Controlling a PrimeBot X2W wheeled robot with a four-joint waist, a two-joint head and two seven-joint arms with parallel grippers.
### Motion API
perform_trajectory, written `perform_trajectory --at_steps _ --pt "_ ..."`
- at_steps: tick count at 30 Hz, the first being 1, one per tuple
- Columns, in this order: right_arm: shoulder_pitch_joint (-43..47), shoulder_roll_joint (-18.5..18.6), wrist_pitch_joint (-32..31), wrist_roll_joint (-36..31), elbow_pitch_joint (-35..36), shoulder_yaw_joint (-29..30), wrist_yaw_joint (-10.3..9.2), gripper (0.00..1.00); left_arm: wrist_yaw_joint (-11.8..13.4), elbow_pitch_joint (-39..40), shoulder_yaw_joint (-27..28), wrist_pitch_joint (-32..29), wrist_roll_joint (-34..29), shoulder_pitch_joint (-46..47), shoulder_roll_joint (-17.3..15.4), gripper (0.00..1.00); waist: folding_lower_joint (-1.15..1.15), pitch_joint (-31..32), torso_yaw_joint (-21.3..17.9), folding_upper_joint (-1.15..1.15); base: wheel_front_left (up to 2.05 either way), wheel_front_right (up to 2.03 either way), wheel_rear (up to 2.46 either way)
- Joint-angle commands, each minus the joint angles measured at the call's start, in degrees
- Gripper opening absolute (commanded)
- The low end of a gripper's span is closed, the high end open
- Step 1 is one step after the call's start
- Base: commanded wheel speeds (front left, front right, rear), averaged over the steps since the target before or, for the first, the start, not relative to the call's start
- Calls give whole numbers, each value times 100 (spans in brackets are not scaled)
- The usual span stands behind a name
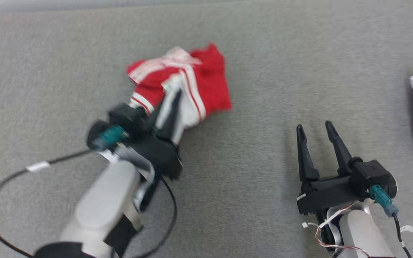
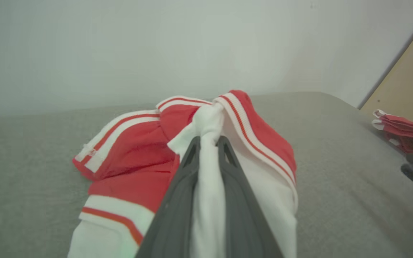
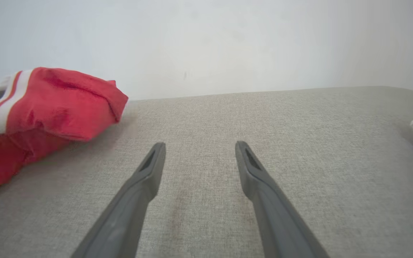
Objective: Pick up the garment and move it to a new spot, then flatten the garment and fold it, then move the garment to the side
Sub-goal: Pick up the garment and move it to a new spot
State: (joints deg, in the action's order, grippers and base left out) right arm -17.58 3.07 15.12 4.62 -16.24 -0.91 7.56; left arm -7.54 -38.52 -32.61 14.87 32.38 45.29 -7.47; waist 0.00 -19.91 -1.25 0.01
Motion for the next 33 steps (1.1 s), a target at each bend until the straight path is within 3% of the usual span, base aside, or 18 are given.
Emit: perform_trajectory --at_steps 1,3,4,5,6,12,19,25,33 --pt "59 -25 2 73 -30 -32 -14 100 13 -50 -42 40 29 -85 -4 0 0 261 -274 -1 0 0 0" --pt "84 -26 2 117 -29 -50 -14 100 13 -96 -121 43 -44 -178 85 0 0 303 -352 -1 0 0 0" --pt "96 -26 2 126 -30 -50 -14 100 15 -92 -104 44 -117 -213 110 25 0 320 -379 -1 0 0 0" --pt "103 -27 2 147 -36 -60 -14 100 28 -45 -50 44 -169 -282 141 72 0 342 -404 -1 0 0 0" --pt "108 -26 2 163 -40 -66 -14 100 39 -22 20 44 -196 -380 169 100 0 358 -421 -1 0 0 0" --pt "193 -26 2 280 -27 -131 -14 100 233 402 608 33 -665 -1000 74 100 0 561 -444 -1 0 0 0" --pt "322 -23 2 429 -90 -274 -14 100 398 1338 1723 34 -1244 -2175 -110 100 0 880 -333 -1 0 0 0" --pt "468 -21 2 454 -157 -360 -14 100 549 1777 2586 34 -1708 -3076 -55 100 0 1127 -177 -1 0 0 0" --pt "635 -22 2 416 -294 -473 -14 100 450 2077 3333 34 -2066 -3880 121 100 0 1325 -41 -1 0 0 0"
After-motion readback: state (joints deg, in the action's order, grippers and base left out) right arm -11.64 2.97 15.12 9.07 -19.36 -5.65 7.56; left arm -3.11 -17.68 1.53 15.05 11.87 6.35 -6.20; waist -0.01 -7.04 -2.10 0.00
